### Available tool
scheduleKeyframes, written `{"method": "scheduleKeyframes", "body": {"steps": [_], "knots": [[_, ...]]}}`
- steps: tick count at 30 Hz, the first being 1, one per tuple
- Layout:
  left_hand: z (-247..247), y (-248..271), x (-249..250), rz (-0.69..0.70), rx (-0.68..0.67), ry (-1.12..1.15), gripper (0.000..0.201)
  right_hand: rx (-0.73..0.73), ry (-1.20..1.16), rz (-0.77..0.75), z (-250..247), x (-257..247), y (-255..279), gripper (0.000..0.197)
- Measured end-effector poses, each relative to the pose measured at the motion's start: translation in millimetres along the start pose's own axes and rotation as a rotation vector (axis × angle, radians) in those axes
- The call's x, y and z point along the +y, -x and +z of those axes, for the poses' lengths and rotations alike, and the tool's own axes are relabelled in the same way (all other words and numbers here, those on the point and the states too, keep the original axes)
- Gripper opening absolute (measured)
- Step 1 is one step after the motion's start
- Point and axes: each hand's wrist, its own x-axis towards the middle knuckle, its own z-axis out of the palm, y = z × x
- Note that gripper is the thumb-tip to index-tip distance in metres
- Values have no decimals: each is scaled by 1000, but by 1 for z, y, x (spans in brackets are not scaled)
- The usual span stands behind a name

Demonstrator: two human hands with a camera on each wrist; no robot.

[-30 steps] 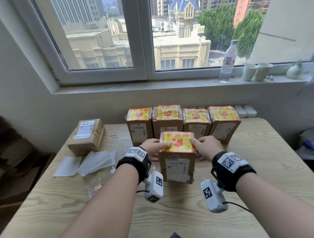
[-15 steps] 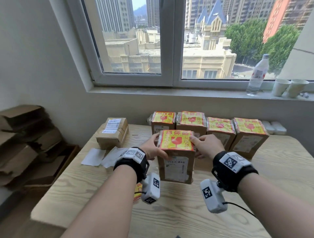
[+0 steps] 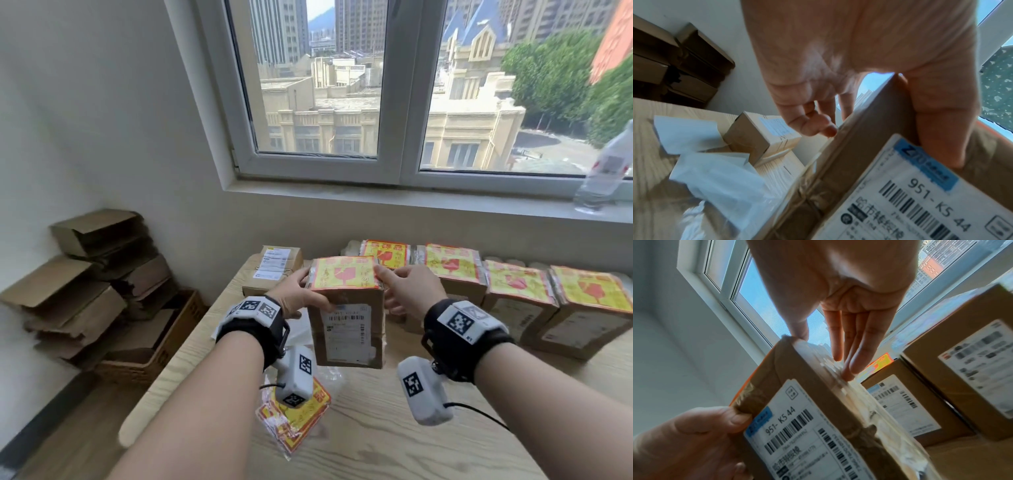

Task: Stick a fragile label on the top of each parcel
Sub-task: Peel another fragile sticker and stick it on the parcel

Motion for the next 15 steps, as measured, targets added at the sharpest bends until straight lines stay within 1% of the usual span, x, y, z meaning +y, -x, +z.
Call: {"method": "scheduleKeyframes", "body": {"steps": [4,8,9,11,15], "knots": [[-44,-34,-1,10,33,4,91,-3,-37,-13,22,-27,-25,45],[-78,-38,20,37,18,-27,88,-1,-101,-9,42,-53,-50,43],[-87,-45,23,38,15,-20,92,6,-108,-7,46,-59,-56,42],[-101,-60,28,65,12,-17,99,26,-114,-1,50,-71,-68,40],[-117,-93,36,134,0,14,96,66,-117,4,56,-84,-93,31]]}}
